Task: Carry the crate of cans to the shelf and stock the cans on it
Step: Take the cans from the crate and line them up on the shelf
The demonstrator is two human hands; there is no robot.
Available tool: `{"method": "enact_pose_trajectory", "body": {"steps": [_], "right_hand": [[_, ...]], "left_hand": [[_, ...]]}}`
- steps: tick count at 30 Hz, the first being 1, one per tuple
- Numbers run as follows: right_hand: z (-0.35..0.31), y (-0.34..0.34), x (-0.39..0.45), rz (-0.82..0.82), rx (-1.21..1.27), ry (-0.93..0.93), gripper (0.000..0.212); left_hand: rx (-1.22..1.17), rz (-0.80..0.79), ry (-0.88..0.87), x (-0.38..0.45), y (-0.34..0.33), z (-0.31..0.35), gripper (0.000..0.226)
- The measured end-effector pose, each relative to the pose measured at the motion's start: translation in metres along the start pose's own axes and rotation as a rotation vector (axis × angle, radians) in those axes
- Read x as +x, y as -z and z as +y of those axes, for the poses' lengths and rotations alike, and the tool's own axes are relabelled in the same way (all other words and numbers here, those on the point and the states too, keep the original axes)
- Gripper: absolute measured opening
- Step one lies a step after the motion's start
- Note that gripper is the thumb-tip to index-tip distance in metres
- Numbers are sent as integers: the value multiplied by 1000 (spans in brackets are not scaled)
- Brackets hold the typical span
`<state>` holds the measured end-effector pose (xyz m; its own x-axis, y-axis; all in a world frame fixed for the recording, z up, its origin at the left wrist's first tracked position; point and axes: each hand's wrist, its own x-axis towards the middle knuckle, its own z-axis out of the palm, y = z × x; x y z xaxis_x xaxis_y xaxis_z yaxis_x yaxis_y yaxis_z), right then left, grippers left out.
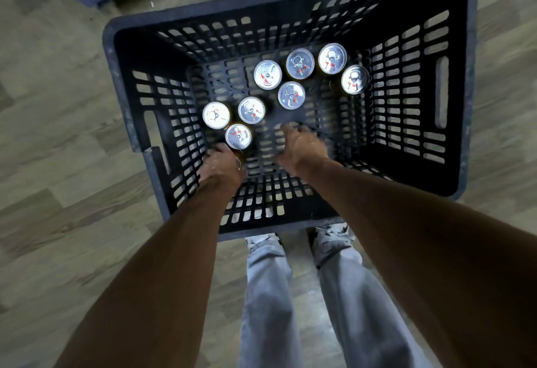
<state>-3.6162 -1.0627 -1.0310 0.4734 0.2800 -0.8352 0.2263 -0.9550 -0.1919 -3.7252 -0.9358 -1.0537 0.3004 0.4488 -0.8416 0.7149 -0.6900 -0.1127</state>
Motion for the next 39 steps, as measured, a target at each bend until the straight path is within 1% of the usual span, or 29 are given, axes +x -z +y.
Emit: {"method": "enact_pose_trajectory", "body": {"steps": [2, 4, 7, 10, 13, 15, 17, 19, 21, 23, 25, 26, 28, 29, 30, 31, 33, 34, 35, 36, 37, 39], "right_hand": [[6, -4, 4, 64, -47, 3, 61], [13, -12, 0, 126, -67, -20, 73], [22, -27, -4, 128, -85, -93, 80], [21, -28, -12, 110, -116, -113, 79], [15, -33, -28, 74, -90, -81, 77], [11, -36, -35, 45, -75, -38, 78], [10, -36, -38, 14, -47, 11, 78], [13, -35, -39, -1, 4, 54, 77], [14, -33, -42, -3, 57, 76, 72], [13, -33, -44, 24, 177, 52, 69], [10, -31, -41, 20, 348, -1, 69], [10, -29, -38, 10, 420, -19, 74], [11, -18, -35, -14, 531, -91, 87], [11, -9, -39, -21, 591, -115, 83], [11, 0, -43, -22, 693, -130, 74], [10, 9, -46, -43, 829, -163, 59], [6, 26, -56, -95, 1103, -203, 24], [0, 36, -62, -110, 1198, -237, 16], [-5, 45, -67, -112, 1228, -290, 21], [-12, 55, -74, -118, 1286, -340, 31], [-17, 66, -79, -126, 1297, -357, 39], [-33, 92, -94, -148, 1304, -318, 46]], "left_hand": [[-10, 30, -4, 6, -8, -5, 84], [-33, 76, -26, 6, -16, -8, 71], [-64, 121, -60, 2, -19, 1, 61], [-148, 116, -51, -7, -10, 15, 63], [-188, 109, -42, -27, -1, 16, 68], [-192, 123, -68, -38, 1, 15, 70], [-258, 157, -124, -46, 2, 15, 71], [-404, 149, -223, -51, 7, 19, 62], [-588, 79, -277, -55, 15, 25, 45], [-743, 16, -309, -58, 22, 30, 36], [-826, -31, -320, -58, 29, 35, 36], [-859, -72, -307, -57, 31, 37, 38], [-954, -149, -219, -56, 37, 40, 44], [-1022, -167, -156, -55, 41, 42, 47], [-1091, -174, -94, -54, 44, 43, 48], [-1135, -186, -43, -54, 47, 44, 49], [-1212, -248, 25, -63, 57, 46, 38], [-1261, -281, 43, -69, 63, 47, 30], [-1309, -299, 59, -75, 72, 49, 26], [-1360, -311, 73, -82, 82, 52, 25], [-1408, -313, 70, -89, 97, 54, 28], [-1473, -302, 41, -102, 130, 58, 43]]}}
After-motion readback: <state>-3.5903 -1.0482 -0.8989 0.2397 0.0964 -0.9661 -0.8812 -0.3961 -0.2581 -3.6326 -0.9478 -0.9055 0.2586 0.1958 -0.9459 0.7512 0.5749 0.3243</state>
